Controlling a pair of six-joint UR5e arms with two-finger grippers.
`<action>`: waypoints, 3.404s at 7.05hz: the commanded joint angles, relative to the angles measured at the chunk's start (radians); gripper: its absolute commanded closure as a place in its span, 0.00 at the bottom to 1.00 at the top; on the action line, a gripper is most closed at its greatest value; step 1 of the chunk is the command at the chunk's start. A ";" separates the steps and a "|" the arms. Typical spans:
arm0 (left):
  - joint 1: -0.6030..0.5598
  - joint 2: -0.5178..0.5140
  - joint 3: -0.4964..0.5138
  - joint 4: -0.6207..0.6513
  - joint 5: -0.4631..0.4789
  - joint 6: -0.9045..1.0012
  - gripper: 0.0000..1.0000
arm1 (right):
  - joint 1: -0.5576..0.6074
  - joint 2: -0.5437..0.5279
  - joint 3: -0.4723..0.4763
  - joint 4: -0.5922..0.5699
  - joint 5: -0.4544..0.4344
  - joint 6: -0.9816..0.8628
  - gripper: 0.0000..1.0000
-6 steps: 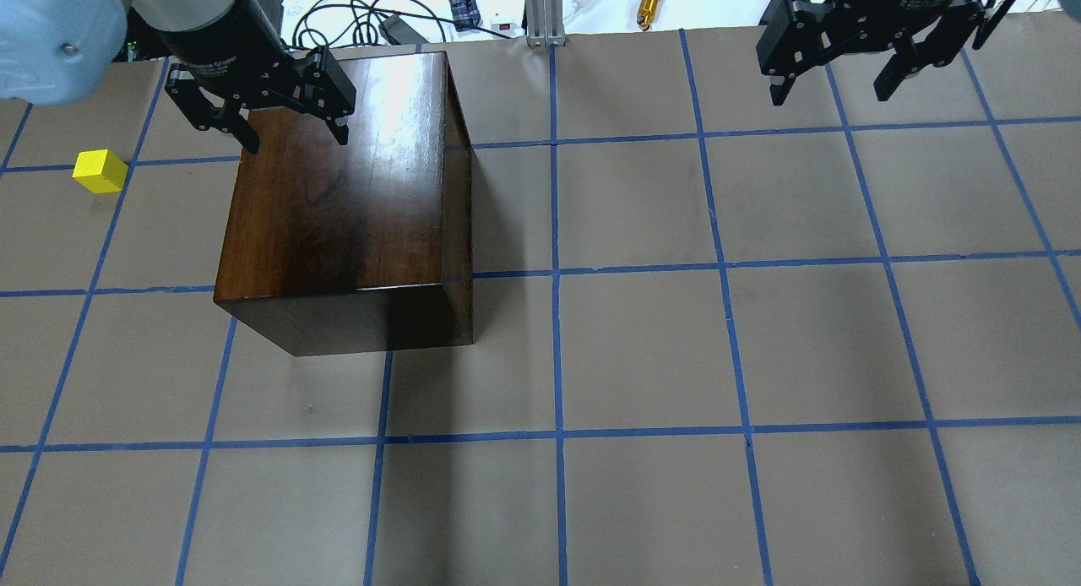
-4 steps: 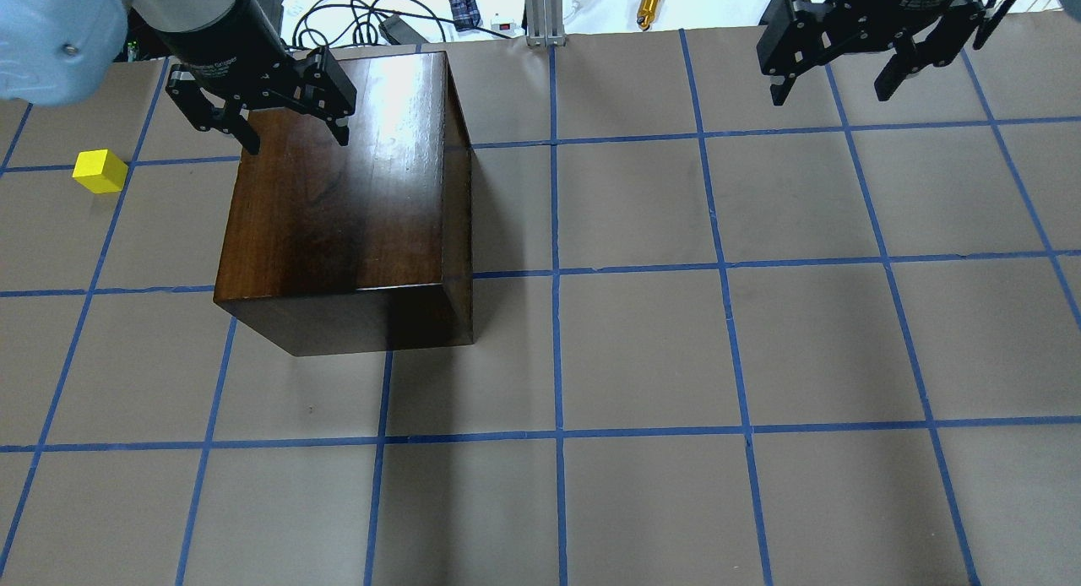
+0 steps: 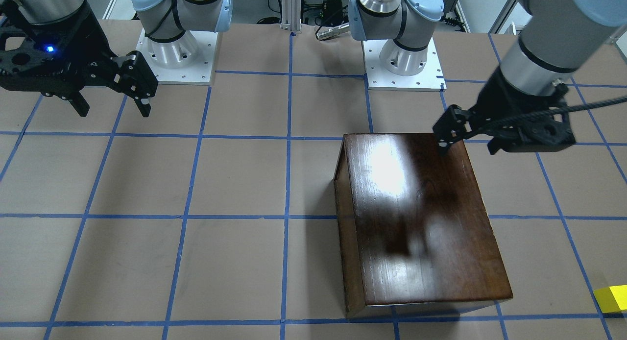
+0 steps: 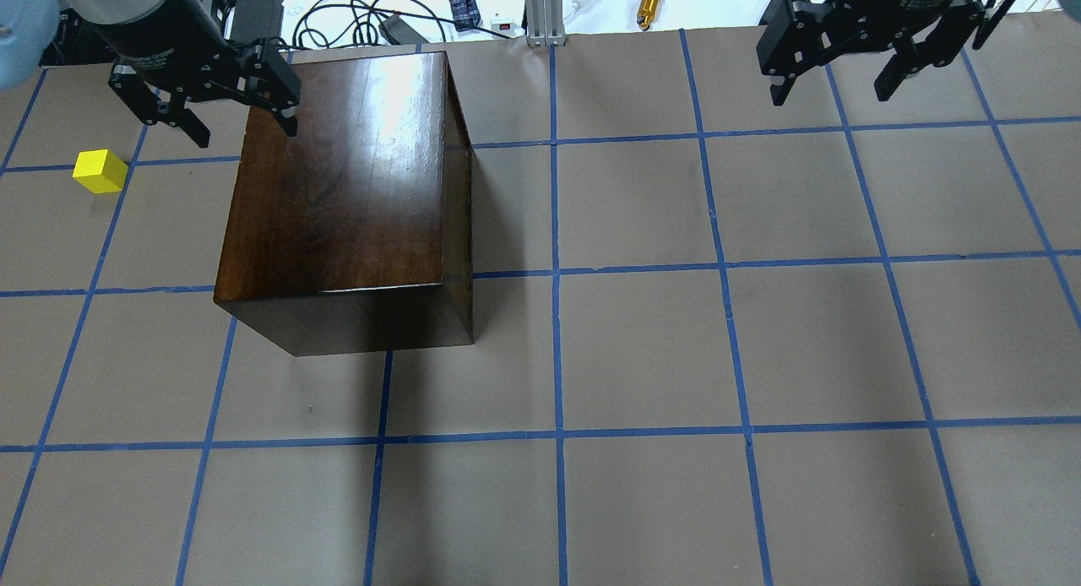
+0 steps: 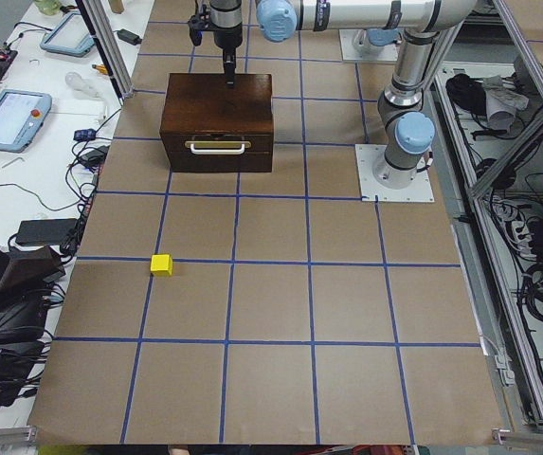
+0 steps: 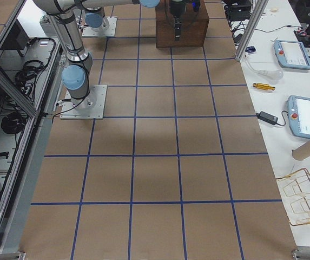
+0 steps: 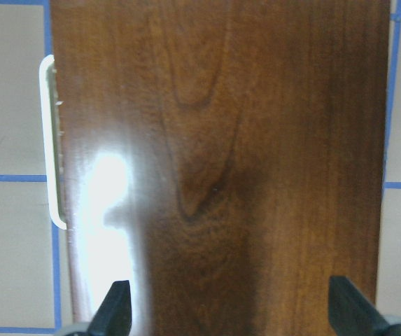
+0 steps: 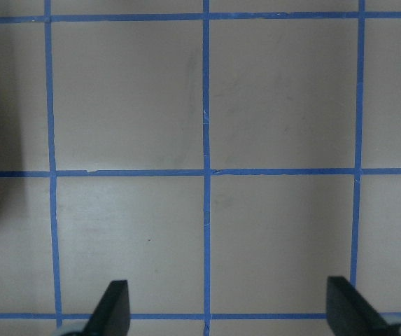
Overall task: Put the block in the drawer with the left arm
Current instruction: 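Move the left gripper to the drawer handle on the cabinet side, then grasp the white drawer handle with the left gripper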
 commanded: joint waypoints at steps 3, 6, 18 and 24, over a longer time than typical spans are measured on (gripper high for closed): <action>0.221 -0.121 -0.007 0.028 0.009 0.293 0.00 | -0.001 0.000 0.000 0.000 0.000 0.000 0.00; 0.281 -0.221 -0.015 0.131 0.004 0.406 0.00 | 0.000 0.000 0.000 0.000 0.000 0.000 0.00; 0.281 -0.289 -0.086 0.149 -0.172 0.432 0.00 | 0.000 0.000 0.000 0.000 0.000 0.000 0.00; 0.281 -0.309 -0.092 0.183 -0.177 0.437 0.00 | 0.000 -0.001 0.000 0.000 0.000 0.000 0.00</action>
